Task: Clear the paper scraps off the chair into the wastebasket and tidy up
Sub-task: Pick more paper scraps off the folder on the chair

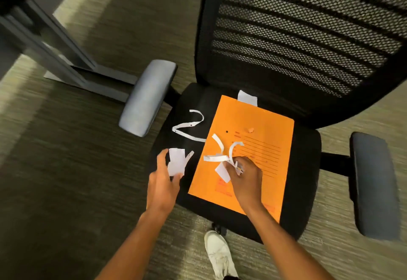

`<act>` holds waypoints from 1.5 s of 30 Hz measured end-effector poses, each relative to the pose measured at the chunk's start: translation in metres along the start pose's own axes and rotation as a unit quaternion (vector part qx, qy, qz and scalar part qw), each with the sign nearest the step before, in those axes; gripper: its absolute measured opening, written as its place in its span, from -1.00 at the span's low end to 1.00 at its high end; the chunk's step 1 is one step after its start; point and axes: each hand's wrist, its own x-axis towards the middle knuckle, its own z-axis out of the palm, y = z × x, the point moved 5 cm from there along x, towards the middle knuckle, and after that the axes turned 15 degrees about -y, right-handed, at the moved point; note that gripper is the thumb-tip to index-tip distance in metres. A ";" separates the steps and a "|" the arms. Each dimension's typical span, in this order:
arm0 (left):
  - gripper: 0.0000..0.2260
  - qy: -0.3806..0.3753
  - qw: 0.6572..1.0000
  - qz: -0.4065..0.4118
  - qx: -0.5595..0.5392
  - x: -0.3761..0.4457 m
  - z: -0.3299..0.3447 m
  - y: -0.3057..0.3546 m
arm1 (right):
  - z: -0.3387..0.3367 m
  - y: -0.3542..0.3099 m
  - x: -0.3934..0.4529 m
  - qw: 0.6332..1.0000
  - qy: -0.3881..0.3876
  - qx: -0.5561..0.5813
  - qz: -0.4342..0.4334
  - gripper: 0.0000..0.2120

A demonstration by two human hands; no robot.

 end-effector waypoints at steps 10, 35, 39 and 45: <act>-0.83 0.067 0.997 -0.043 -0.009 -0.078 -0.045 -0.077 | 0.095 -0.048 -0.056 0.996 -0.080 0.038 -0.008 -0.70; -0.79 0.205 0.930 -0.252 -0.171 -0.368 -0.122 -0.377 | 0.421 -0.116 -0.346 0.878 -0.466 0.015 0.112 -0.85; -0.74 0.221 0.904 -0.306 -0.201 -0.421 -0.124 -0.429 | 0.460 -0.117 -0.395 0.866 -0.490 -0.037 0.093 -0.77; -0.65 0.211 0.886 -0.371 -0.180 -0.480 -0.124 -0.487 | 0.509 -0.111 -0.459 0.828 -0.544 -0.113 0.078 -0.66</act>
